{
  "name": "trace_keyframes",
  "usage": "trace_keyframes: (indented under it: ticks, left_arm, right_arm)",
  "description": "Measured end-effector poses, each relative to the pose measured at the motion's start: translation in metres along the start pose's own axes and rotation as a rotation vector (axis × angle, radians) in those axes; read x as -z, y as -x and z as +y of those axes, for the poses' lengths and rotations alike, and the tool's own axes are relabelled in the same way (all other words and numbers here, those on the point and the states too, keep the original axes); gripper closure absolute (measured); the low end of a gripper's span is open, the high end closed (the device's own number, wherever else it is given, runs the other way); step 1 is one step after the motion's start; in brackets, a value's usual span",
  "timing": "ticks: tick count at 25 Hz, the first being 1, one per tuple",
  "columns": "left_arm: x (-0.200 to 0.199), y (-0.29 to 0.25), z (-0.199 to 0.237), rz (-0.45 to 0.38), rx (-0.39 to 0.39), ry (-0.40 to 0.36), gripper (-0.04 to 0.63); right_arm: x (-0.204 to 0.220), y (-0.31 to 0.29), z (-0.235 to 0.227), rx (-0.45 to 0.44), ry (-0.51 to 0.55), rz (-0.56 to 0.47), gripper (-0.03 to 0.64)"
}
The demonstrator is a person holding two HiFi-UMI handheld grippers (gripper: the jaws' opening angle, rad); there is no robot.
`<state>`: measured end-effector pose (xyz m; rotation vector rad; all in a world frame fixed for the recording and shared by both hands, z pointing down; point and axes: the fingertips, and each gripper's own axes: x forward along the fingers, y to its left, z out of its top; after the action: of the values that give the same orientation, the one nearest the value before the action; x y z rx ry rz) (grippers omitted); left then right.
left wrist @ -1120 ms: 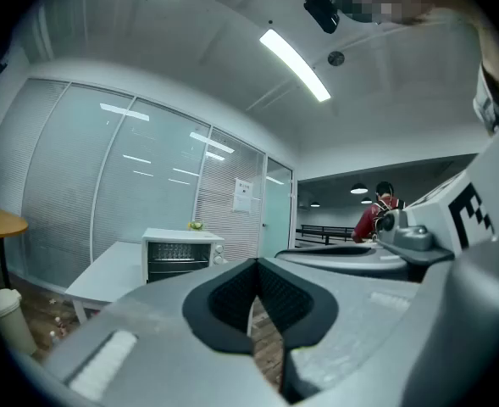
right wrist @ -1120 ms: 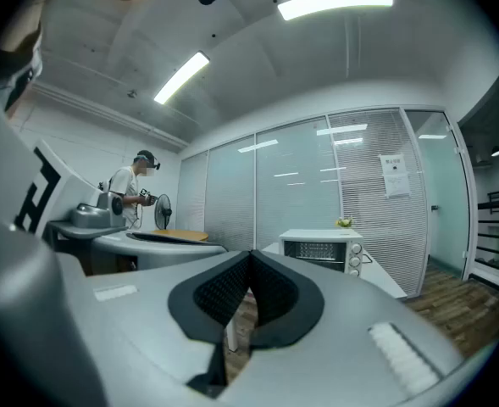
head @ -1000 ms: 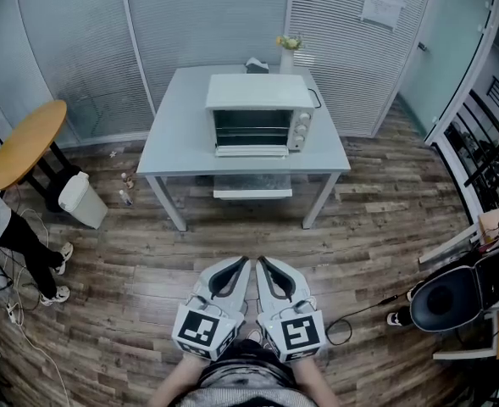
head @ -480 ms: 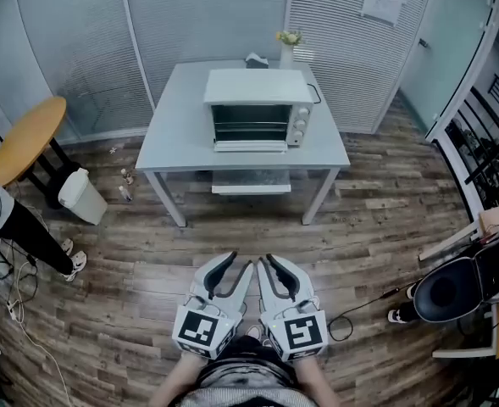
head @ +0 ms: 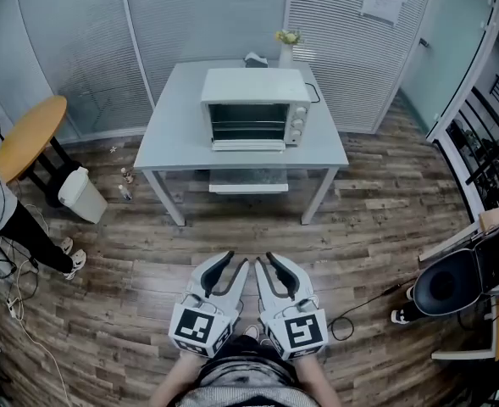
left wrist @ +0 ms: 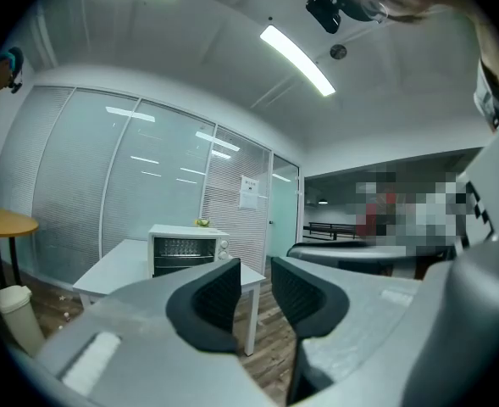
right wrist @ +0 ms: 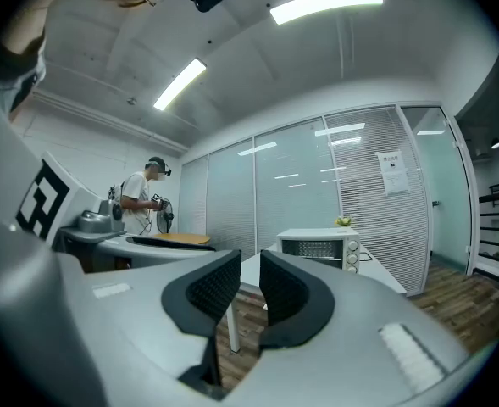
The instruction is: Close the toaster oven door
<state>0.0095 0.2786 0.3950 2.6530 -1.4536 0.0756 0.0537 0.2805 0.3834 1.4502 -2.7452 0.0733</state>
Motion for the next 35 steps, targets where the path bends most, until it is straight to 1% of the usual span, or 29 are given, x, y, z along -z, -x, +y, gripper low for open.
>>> trace_keyframes:
  ticks: [8,16,21,28,35]
  left_arm:
    - [-0.003,-0.004,-0.002,-0.006,0.004,0.011,0.476]
    - [0.0,-0.022,0.008,-0.005,0.031,0.024,0.476]
    - [-0.005,-0.046,0.035,-0.012,0.045,0.02,0.476]
    - [-0.014,-0.091,0.083,-0.012,0.077,0.02,0.476]
    - [-0.019,-0.129,0.123,-0.002,0.122,0.023,0.476]
  right_arm:
    - [0.001,0.0,-0.007,0.012,0.003,0.002,0.541]
    - [-0.001,-0.014,-0.02,0.06,0.022,-0.021,0.542]
    - [-0.001,-0.047,-0.029,0.064,0.02,-0.02,0.543]
    - [-0.006,-0.112,-0.045,0.07,0.039,-0.016,0.543]
    - [-0.01,-0.167,-0.063,0.103,0.023,-0.012,0.545]
